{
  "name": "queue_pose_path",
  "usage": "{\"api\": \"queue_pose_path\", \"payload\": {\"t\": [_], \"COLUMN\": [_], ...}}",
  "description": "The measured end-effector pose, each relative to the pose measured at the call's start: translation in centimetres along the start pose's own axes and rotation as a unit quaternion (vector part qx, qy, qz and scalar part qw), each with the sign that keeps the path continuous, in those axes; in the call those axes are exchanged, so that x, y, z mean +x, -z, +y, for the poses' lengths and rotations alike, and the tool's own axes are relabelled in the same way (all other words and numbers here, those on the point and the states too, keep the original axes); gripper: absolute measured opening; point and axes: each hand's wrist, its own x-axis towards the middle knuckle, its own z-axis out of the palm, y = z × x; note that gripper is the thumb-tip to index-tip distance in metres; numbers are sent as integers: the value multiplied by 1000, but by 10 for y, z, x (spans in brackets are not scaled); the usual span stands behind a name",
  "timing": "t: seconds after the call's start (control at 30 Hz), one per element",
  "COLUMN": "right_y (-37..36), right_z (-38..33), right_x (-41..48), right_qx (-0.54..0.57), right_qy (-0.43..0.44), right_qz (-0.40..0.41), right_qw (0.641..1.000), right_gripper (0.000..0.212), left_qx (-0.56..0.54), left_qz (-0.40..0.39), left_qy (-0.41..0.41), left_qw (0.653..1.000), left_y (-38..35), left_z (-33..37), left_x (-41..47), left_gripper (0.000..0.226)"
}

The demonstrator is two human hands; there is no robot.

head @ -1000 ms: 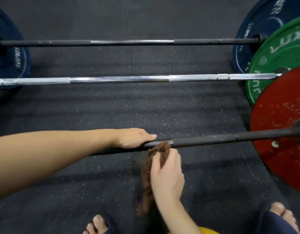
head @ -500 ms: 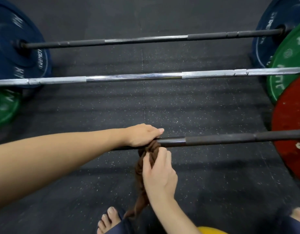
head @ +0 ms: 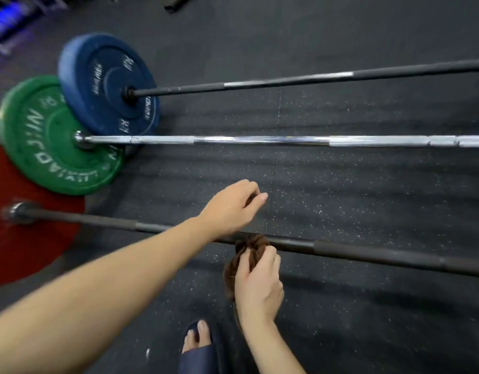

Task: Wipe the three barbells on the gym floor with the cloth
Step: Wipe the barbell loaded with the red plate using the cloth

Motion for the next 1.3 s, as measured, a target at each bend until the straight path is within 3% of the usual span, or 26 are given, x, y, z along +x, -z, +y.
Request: {"api": "queue_pose_path", "payload": {"t": [0.07,0.1,0.13,0.17,0.2,0.23,0.27,0.37,0.4,0.47,0.57,0.6,0.67,0.7,0.8,0.87,0.93,0.97,1.03,1.1,1.2,1.3], "right_y": [5,8,10,12,15,17,19,25,27,29,38,45,66,76,90,97,110,114,111,91,68,65], "right_z": [-2,-2,-2,0,3,5,6,11,11,7,-12,-20,-35,-41,-54,-65,-75,-76,-66,-38,-8,-5], "right_x": [1,1,1,3,5,7,10,17,17,19,20,22,27,31,52,75,101,115,132,133,124,127], "right_qx": [4,0,-6,-10,-16,-26,-37,-32,-27,-28,-43,-1,66,46,-142,-203,-186,-198,-284,-349,-380,-373], "right_qy": [2,5,10,19,34,50,68,102,101,96,79,47,-39,-45,9,38,67,118,218,235,185,195], "right_qz": [-13,-21,-31,-39,-45,-53,-61,-67,-73,-106,-210,-251,-340,-381,-425,-405,-340,-282,-192,-199,-198,-197], "right_qw": [1000,1000,999,999,998,997,995,992,992,989,974,967,937,922,894,891,919,931,914,885,884,886], "right_gripper": [28,29,30,31,31,30,28,22,22,25,46,53,58,57,66,70,63,61,64,72,78,75], "left_qx": [-24,-76,-155,-240,-305,-344,-362,-372,-383,-473,-639,-651,-644,-635,-625,-583,-548,-539,-525,-506,-479,-441], "left_qz": [128,206,290,365,418,441,433,306,278,241,189,204,258,288,349,391,420,426,428,429,432,452], "left_qy": [69,137,219,297,357,391,406,420,431,434,423,412,380,371,364,378,388,388,389,395,394,401], "left_qw": [989,966,919,849,778,731,719,769,768,728,614,604,612,613,596,603,610,614,624,636,655,664], "left_y": [3,1,-4,-13,-26,-38,-48,-74,-83,-95,-91,-90,-91,-95,-120,-129,-131,-129,-129,-132,-138,-140], "left_z": [6,11,17,24,30,33,33,39,43,53,62,61,62,63,72,75,76,77,83,92,93,81], "left_x": [-14,-26,-41,-55,-68,-79,-87,-97,-100,-109,-119,-120,-118,-116,-113,-109,-104,-100,-92,-85,-76,-73], "left_gripper": [43,46,48,49,50,50,49,42,42,49,55,48,36,33,26,20,17,17,19,23,38,30]}}
